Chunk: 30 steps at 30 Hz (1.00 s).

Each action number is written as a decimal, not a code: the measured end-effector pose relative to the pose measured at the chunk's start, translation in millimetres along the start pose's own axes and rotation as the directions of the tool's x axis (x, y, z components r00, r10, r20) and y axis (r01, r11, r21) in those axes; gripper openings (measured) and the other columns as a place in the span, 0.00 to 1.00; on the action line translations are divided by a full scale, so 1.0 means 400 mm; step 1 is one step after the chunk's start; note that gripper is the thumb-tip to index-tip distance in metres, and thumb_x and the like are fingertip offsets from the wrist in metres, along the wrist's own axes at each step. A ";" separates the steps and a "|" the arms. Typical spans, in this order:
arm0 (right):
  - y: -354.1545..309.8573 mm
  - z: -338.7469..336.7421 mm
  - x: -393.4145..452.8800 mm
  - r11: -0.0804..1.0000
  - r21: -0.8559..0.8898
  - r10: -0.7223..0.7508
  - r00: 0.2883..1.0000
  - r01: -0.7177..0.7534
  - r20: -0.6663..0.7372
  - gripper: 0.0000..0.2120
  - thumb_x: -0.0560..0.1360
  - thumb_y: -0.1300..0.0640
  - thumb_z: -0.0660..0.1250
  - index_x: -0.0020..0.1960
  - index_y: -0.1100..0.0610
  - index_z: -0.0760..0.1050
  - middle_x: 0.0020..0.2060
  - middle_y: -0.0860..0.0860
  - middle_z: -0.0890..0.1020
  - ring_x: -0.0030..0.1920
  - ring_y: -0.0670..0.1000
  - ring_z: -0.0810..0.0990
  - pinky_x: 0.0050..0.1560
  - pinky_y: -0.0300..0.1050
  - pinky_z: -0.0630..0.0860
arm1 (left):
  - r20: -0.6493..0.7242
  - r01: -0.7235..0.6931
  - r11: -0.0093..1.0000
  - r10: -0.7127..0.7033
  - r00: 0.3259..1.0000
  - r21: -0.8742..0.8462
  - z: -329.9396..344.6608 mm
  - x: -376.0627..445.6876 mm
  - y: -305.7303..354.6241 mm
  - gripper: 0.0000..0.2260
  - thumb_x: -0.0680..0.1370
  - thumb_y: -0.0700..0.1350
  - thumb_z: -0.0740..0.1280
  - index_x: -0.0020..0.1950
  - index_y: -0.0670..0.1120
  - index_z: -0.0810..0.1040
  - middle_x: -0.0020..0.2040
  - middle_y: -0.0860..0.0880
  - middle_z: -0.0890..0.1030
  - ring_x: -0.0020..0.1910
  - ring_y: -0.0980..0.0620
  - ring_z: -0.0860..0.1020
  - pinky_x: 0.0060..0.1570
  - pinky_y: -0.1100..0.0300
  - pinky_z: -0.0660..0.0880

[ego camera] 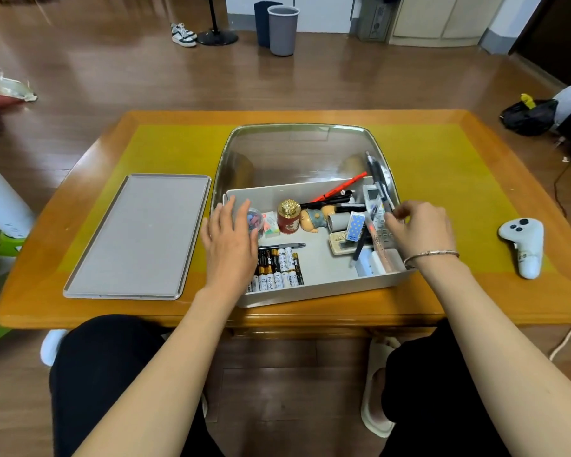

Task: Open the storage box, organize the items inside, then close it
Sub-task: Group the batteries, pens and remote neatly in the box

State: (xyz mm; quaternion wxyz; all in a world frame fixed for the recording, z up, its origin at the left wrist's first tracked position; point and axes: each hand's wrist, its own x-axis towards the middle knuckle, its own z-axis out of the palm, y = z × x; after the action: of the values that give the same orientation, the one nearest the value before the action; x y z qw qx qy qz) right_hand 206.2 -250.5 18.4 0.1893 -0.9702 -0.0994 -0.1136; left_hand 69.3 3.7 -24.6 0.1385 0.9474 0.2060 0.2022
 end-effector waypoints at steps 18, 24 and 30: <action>-0.004 0.020 0.091 0.982 0.113 0.132 0.980 -0.150 0.149 0.20 0.72 0.43 0.68 0.29 0.54 0.71 0.31 0.55 0.78 0.38 0.59 0.78 0.36 0.43 0.66 | 0.049 -0.031 0.985 0.040 0.998 -0.172 -0.002 0.028 0.021 0.07 0.81 0.48 0.58 0.55 0.47 0.70 0.47 0.48 0.78 0.42 0.52 0.71 0.39 0.55 0.69; -0.040 0.040 0.119 0.979 0.045 0.186 0.957 -0.201 0.223 0.18 0.69 0.46 0.71 0.29 0.58 0.74 0.30 0.57 0.79 0.33 0.59 0.76 0.30 0.42 0.66 | 0.006 0.034 0.976 -0.034 0.999 -0.214 -0.022 0.030 -0.010 0.07 0.80 0.45 0.60 0.57 0.45 0.69 0.51 0.45 0.79 0.44 0.52 0.70 0.40 0.57 0.67; -0.054 0.009 0.116 0.975 0.146 0.168 0.986 -0.165 -0.007 0.16 0.73 0.54 0.60 0.29 0.58 0.66 0.30 0.63 0.72 0.36 0.64 0.71 0.35 0.46 0.63 | 0.005 0.061 0.966 -0.062 0.998 -0.252 -0.029 0.026 -0.024 0.06 0.81 0.44 0.60 0.57 0.46 0.68 0.52 0.46 0.78 0.45 0.54 0.71 0.40 0.58 0.68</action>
State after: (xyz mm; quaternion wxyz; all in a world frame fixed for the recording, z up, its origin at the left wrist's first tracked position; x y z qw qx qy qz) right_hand 246.1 -222.5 34.7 0.2693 -0.9576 -0.0240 -0.0993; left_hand 69.4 18.9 -14.4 0.2637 0.9149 0.2081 0.2237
